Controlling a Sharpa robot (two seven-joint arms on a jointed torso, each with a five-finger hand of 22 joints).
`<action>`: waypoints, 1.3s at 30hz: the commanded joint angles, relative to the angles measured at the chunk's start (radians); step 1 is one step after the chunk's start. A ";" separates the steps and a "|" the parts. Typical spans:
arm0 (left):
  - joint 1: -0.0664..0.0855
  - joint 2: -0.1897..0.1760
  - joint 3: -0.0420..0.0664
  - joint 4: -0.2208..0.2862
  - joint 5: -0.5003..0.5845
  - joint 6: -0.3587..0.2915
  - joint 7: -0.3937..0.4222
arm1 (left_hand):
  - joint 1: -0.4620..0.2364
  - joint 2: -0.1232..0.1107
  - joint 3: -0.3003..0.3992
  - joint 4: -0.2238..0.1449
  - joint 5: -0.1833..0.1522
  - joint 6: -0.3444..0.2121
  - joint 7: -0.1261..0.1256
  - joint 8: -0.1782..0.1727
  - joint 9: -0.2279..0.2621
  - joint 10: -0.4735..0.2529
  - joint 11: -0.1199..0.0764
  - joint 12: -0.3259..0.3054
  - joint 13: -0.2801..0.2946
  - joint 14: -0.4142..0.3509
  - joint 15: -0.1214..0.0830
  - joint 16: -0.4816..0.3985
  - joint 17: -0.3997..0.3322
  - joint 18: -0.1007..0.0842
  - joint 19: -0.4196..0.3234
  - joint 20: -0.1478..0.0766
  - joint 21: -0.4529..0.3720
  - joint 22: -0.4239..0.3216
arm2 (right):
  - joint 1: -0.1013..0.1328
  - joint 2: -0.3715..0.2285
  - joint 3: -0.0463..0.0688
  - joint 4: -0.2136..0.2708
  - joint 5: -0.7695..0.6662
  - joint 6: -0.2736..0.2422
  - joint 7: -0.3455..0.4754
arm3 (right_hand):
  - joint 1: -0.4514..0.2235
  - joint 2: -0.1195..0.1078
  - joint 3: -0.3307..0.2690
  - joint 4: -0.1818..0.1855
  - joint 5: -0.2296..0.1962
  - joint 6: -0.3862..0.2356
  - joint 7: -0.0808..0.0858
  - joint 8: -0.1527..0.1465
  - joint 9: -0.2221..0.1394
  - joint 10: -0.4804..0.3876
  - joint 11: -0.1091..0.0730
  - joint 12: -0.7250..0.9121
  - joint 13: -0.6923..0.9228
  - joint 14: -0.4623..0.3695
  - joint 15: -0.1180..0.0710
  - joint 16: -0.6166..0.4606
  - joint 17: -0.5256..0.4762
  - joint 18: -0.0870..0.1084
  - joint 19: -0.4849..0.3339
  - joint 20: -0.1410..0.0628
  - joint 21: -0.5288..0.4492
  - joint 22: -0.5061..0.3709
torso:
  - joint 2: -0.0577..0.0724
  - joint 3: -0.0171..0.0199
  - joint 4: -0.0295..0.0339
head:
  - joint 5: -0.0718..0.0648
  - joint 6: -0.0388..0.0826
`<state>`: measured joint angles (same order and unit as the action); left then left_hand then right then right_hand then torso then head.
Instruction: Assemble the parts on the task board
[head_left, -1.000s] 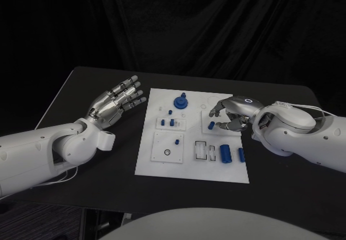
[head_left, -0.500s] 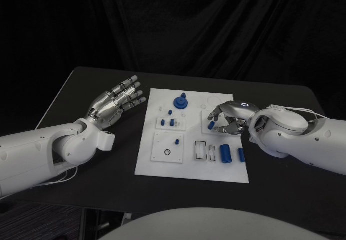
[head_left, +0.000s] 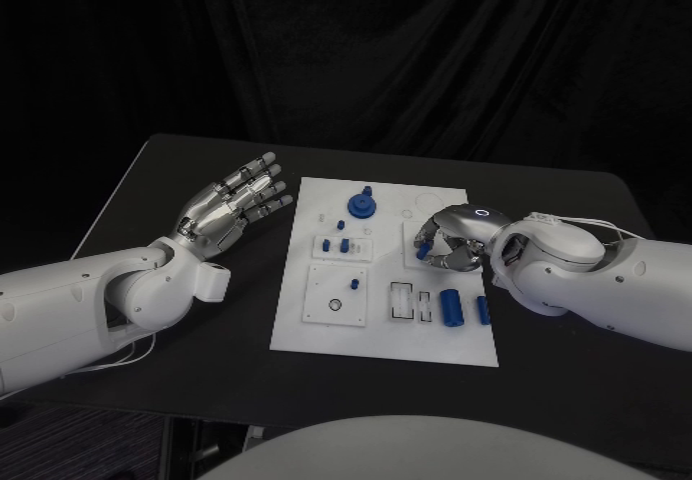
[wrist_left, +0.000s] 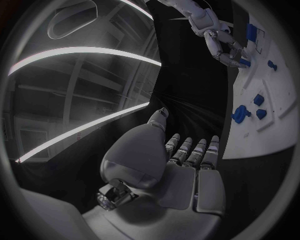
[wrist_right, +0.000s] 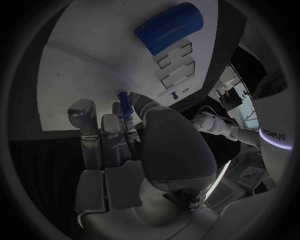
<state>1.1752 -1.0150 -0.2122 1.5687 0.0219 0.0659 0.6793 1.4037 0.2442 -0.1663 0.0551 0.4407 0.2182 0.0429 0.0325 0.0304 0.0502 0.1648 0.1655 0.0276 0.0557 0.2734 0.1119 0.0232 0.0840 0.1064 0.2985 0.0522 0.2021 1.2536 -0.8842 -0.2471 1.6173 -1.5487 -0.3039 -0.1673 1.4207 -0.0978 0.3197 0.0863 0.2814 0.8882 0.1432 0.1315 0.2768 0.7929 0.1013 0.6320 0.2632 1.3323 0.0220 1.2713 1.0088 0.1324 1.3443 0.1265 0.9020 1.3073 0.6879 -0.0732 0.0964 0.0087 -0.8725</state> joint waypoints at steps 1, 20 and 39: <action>-0.002 0.000 0.001 0.001 0.002 0.013 0.061 | -0.004 0.008 0.002 -0.004 0.005 0.002 0.003 0.000 0.001 0.002 0.006 0.006 0.002 0.000 0.008 0.003 0.001 -0.016 0.007 -0.003 0.006 0.000 | -0.004 0.002 0.001 -0.003 -0.002 -0.020 0.008 | 0.023 0.004 0.015 -0.008 0.026 0.027 0.002 0.014 0.009 0.030 -0.010 -0.002 -0.002 0.011 -0.007 0.008 0.005 -0.008 0.013 -0.007 0.015 0.100 | 0.000 -0.0010 0.0000 | 0.000 0.000; -0.005 0.000 0.001 0.000 0.002 0.016 0.057 | -0.003 0.009 0.005 -0.006 0.006 0.003 0.005 0.000 0.002 0.002 0.005 0.006 0.002 0.000 0.008 0.003 0.001 -0.017 0.007 -0.003 0.006 -0.001 | -0.005 -0.005 0.003 0.009 -0.002 -0.141 0.032 | 0.045 0.026 0.015 -0.032 0.053 0.124 -0.015 0.087 0.084 0.135 -0.038 -0.015 -0.004 0.051 -0.032 0.027 0.038 -0.024 0.053 -0.031 0.109 0.122 | 0.000 -0.0007 0.0005 | 0.001 0.000; -0.008 0.005 0.001 -0.006 0.002 0.016 0.054 | -0.003 0.010 0.009 -0.008 0.006 0.003 0.007 0.000 0.001 0.001 0.005 0.006 0.002 -0.001 0.008 0.003 0.001 -0.017 0.007 -0.003 0.005 -0.002 | 0.046 -0.041 0.006 0.222 -0.002 -0.100 0.036 | 0.046 0.023 0.004 -0.038 0.050 0.141 -0.024 0.111 0.126 0.174 -0.047 -0.050 -0.015 0.066 -0.041 0.033 0.051 -0.031 0.067 -0.040 0.146 0.130 | -0.001 -0.0023 0.0040 | 0.009 0.000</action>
<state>1.1698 -1.0123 -0.2121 1.5623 0.0219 0.0686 0.6794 1.4038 0.2441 -0.1593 0.0482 0.4407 0.2218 0.0465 0.0325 0.0312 0.0502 0.1648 0.1655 0.0277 0.0557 0.2734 0.1119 0.0232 0.0840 0.1064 0.2984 0.0522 0.2009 1.2979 -0.9313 -0.2412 1.8230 -1.5478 -0.4205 -0.1444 1.4657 -0.0809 0.3294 0.0480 0.3312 1.0204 0.1166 0.2386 0.3347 0.9581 0.0538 0.5884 0.2488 1.3944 -0.0187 1.2990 1.0591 0.1165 1.4047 0.0875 1.0448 1.3078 0.6874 -0.0747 0.0988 0.0174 -0.8725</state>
